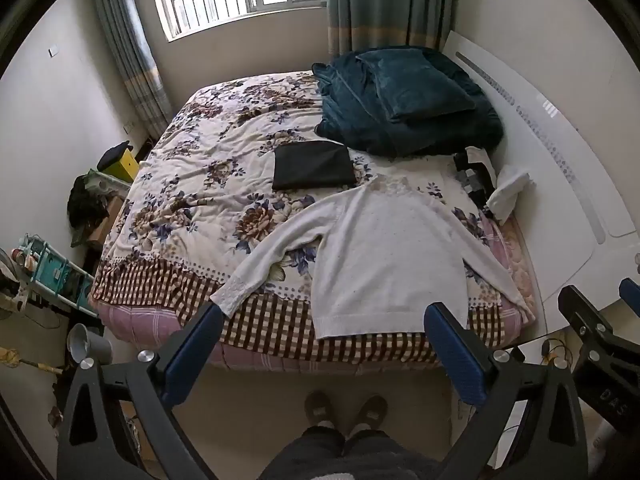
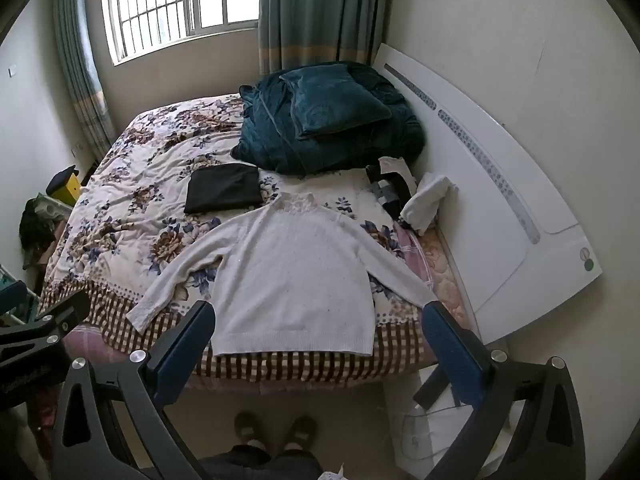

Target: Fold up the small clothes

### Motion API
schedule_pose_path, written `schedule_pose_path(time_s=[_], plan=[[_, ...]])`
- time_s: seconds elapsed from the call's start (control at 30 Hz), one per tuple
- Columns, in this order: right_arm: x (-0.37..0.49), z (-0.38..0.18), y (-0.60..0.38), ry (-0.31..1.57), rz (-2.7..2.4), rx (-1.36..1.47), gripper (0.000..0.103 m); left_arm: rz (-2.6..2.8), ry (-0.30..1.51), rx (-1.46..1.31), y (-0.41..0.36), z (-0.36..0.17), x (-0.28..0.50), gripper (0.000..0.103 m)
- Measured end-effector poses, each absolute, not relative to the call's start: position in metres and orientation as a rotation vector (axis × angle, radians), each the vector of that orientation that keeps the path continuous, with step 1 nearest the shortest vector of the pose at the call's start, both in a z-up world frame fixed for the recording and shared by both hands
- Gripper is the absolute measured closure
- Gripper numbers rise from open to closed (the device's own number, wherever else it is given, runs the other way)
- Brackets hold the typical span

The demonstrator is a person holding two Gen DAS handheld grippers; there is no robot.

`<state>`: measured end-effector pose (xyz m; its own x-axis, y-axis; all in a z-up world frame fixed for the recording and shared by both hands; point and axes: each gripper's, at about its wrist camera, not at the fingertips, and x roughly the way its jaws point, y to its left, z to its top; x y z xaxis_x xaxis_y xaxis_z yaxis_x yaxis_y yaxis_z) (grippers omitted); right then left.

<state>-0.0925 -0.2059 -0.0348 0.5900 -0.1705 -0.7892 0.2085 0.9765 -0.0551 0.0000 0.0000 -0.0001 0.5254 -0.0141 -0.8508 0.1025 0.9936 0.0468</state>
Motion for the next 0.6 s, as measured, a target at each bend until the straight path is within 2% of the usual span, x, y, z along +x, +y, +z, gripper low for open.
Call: schedule_pose_path(time_s=[0.6], plan=[[-0.0920, -0.0286, -0.2009, 0.906, -0.218, 0.051, 0.000, -0.072, 1.007, 0.083, 0.0003, 0.0013, 0.0000, 0.000]])
